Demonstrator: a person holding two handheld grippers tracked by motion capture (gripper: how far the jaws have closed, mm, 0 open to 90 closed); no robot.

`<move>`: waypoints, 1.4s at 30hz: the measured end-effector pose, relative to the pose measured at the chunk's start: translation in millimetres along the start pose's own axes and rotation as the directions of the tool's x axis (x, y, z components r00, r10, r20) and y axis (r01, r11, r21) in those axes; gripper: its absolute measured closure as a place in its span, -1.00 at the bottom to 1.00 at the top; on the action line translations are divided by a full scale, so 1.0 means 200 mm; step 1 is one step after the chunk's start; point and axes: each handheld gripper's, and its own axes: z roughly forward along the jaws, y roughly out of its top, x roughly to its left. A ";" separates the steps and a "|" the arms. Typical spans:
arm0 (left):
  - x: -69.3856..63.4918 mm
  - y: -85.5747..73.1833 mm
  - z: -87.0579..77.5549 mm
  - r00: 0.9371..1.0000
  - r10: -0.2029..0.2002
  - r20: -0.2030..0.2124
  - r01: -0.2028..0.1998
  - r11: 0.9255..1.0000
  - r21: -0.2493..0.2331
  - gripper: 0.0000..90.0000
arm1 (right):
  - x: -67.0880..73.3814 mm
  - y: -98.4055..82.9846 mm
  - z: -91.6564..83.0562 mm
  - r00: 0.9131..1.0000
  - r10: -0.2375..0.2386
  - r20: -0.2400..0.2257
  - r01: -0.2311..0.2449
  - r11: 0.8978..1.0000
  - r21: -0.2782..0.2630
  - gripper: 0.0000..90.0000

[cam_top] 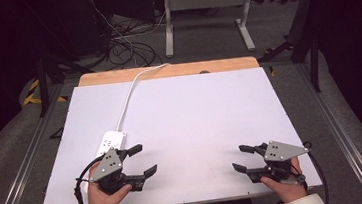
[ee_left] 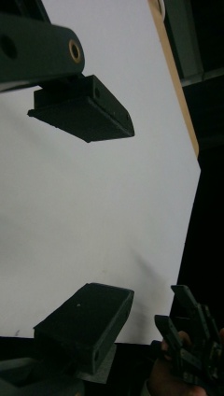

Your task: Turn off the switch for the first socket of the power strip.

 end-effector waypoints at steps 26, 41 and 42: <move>0.01 -0.15 0.06 1.000 -0.017 -0.006 0.018 0.994 0.109 -0.48 | -0.01 0.00 0.00 1.000 0.004 -0.008 -0.004 1.000 -0.003 -0.19; 0.00 -0.13 0.04 0.999 -0.052 -0.010 0.052 0.996 0.074 -0.49 | 0.00 0.00 0.00 1.000 0.000 -0.009 0.000 1.000 -0.001 -0.19; 0.00 -0.13 0.04 0.999 -0.050 -0.009 0.051 0.996 0.074 -0.49 | 0.00 0.00 0.00 1.000 0.001 -0.009 -0.001 1.000 -0.001 -0.19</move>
